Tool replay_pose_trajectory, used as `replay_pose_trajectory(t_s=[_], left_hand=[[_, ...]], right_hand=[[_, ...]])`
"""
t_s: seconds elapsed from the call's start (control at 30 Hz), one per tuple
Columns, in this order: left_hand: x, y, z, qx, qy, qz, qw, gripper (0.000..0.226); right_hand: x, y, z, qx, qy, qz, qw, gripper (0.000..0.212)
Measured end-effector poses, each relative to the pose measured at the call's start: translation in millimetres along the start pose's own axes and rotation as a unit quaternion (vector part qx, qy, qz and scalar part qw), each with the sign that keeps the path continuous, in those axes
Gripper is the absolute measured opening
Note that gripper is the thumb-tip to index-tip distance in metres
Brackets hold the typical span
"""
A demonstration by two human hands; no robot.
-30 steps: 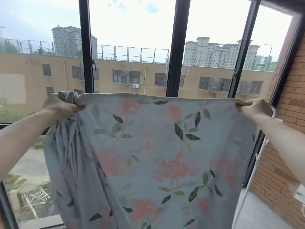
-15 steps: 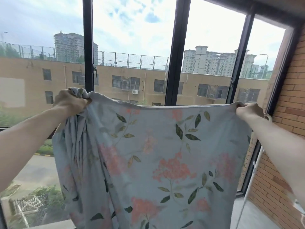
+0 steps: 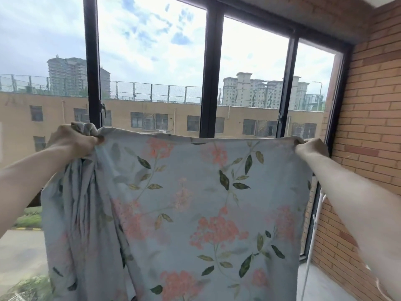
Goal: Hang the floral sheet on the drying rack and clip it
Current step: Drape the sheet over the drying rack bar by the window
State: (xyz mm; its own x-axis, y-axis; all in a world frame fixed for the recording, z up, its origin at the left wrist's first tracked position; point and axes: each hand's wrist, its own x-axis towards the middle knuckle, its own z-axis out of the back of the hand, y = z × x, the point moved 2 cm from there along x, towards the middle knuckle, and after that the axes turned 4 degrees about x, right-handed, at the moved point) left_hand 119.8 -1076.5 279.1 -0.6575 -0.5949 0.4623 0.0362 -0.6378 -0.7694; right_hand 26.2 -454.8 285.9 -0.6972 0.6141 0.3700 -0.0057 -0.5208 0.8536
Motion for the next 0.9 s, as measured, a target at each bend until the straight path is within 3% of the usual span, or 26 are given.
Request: replay_pose_trajectory(t_s=[0.43,0.67,0.9], left_hand=[[-7.5,-69.7,-34.0,0.021,0.016,-0.031,0.999,0.018],[-15.6,-123.0,-61.7,0.037,0.002,-0.006,0.999,0.034],[-42.1,-194.0,-122.2,0.036,-0.011,-0.048,0.998,0.028]], right_hand=[[49.9,-24.0,24.0,0.026,-0.030,-0.030,0.999,0.039],[92.4,-38.4,48.0,0.039,-0.037,-0.038,0.998,0.037],[154.1,-66.2,96.0,0.070,-0.068,-0.037,0.995,0.032]])
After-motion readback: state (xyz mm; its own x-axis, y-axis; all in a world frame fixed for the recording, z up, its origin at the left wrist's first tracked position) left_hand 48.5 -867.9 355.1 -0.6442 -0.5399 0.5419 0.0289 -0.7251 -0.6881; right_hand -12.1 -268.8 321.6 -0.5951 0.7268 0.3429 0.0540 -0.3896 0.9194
